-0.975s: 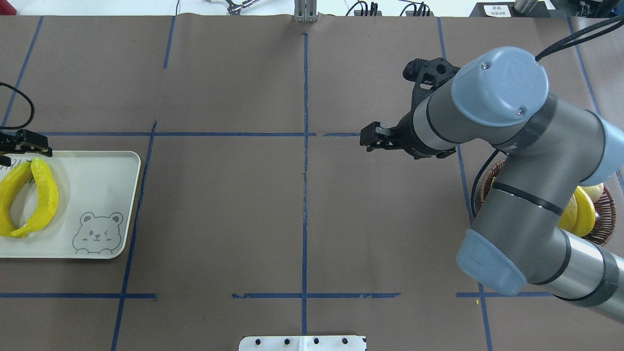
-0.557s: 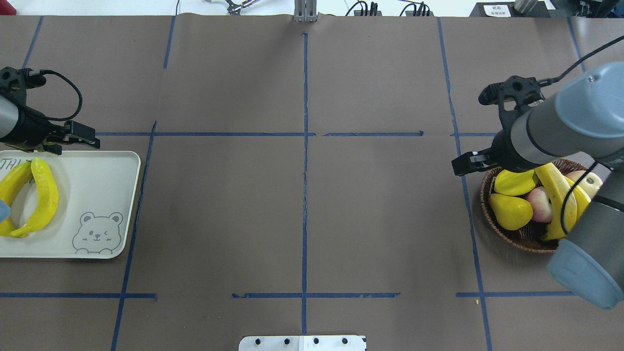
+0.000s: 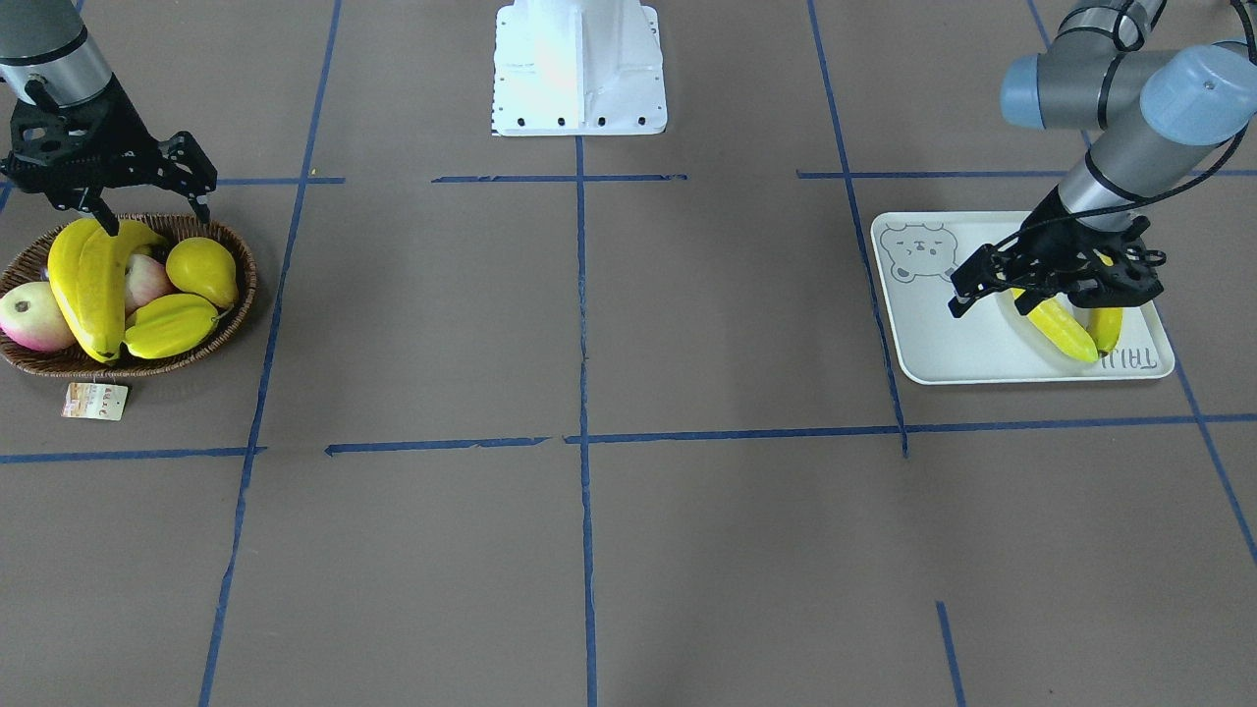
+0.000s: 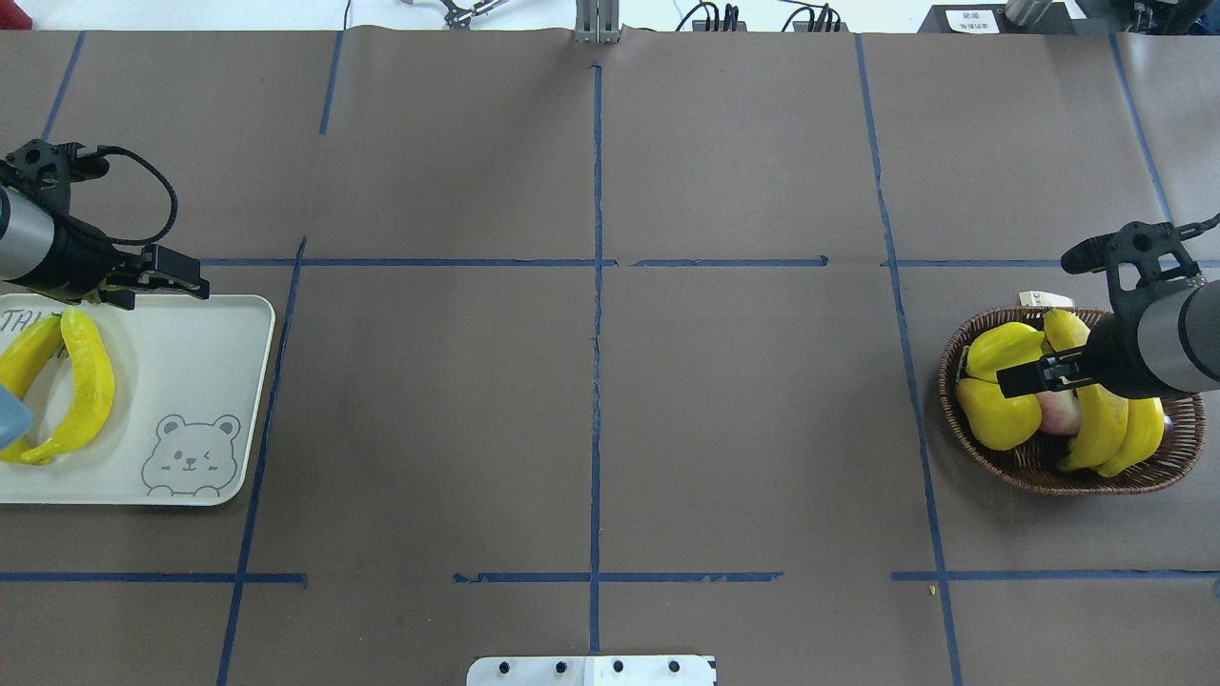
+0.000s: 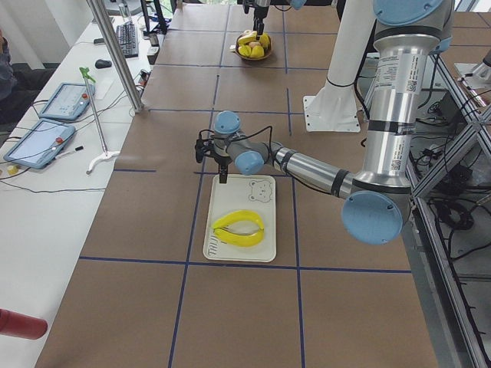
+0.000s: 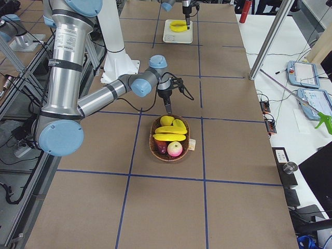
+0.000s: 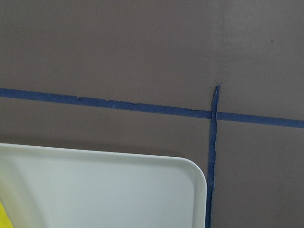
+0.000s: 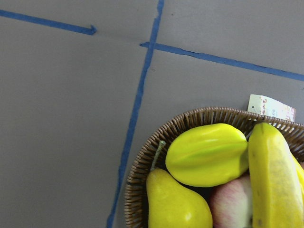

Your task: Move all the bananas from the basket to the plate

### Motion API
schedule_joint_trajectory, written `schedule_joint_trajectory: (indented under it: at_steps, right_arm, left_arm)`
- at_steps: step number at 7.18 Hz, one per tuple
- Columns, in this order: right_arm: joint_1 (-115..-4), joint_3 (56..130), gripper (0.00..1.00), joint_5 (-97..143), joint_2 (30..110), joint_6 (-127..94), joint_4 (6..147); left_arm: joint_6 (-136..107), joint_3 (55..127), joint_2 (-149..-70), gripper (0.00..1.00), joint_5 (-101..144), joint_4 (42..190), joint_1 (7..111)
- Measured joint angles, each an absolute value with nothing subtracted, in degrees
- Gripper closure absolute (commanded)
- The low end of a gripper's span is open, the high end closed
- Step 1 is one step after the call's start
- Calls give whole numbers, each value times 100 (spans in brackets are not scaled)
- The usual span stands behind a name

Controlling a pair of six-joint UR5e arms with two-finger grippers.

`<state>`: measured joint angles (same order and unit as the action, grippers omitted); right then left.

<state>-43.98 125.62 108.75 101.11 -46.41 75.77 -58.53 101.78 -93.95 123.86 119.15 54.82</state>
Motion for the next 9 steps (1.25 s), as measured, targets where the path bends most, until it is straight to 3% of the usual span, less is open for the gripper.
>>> schedule_joint_trajectory:
  at_steps: [5,9]
  right_arm:
    - [-4395,11837,1,10683,10659,-4969,6257]
    - [-4383,11622,4,10705,10696,-4974,6101]
  left_arm:
    - [-5853,10192,-9404,0,12399,11927,5454]
    - [-5853,10188,-9404,0,12394,11927,5446]
